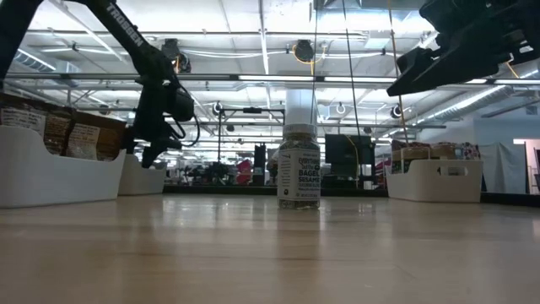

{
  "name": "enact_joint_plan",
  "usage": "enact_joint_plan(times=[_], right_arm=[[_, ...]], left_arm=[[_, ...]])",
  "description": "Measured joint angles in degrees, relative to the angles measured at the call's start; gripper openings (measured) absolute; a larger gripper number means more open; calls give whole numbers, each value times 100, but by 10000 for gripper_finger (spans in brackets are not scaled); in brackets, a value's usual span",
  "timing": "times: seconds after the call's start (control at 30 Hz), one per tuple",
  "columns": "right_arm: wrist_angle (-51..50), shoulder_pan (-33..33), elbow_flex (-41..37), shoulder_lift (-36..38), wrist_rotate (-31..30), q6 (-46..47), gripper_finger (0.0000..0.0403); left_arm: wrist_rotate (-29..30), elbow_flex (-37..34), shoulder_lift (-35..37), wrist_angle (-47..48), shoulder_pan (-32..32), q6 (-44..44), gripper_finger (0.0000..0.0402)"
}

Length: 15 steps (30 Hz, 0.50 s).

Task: Sort spices by type
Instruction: Put the white seasoning bottle into the gray bin

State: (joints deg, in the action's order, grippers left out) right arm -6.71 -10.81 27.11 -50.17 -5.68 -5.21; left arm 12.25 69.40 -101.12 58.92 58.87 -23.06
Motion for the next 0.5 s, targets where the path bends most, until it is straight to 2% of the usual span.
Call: enact_joint_plan(times=[0.3,0.5], right_arm=[[-87,-2,0,0,0,1,226],[-84,0,0,0,0,-21,226]], left_arm=[[107,-554,37,-480,-15,-45,224],[-13,-612,33,-621,-52,-36,224]])
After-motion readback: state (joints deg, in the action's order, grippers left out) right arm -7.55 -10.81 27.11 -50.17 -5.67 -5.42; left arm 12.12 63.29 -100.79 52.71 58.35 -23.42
